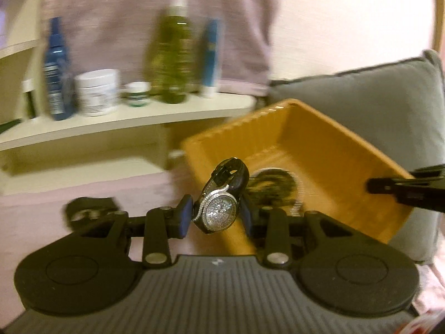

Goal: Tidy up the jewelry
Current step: 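Carry the silver watch into the orange tray and open the left tool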

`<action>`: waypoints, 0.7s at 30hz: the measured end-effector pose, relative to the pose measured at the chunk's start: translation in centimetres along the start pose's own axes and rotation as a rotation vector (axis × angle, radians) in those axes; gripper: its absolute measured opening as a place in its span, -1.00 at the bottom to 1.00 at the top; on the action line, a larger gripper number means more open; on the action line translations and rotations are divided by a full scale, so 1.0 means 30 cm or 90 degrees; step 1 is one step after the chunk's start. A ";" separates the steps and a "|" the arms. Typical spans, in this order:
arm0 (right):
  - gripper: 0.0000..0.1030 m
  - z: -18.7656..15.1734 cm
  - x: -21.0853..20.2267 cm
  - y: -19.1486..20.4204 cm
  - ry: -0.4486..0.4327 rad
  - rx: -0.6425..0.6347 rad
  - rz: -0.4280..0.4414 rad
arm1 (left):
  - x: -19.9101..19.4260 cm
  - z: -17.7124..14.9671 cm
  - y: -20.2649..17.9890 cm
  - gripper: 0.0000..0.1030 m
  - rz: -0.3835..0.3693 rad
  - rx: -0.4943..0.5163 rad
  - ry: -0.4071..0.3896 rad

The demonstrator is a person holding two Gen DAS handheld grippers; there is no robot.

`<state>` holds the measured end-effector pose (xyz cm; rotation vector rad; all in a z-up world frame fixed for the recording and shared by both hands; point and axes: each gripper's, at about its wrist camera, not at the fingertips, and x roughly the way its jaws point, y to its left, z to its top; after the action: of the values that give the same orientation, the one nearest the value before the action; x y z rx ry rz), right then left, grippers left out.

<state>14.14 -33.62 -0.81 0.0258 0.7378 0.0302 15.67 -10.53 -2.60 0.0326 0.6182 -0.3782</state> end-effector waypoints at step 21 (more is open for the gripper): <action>-0.91 -0.002 -0.002 -0.006 -0.002 0.007 0.004 | 0.098 -0.020 -0.157 -0.13 -0.072 0.056 0.027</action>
<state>14.06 -33.80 -0.84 0.0394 0.7346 0.0319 15.88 -15.81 -4.38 0.0896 0.6466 -0.5147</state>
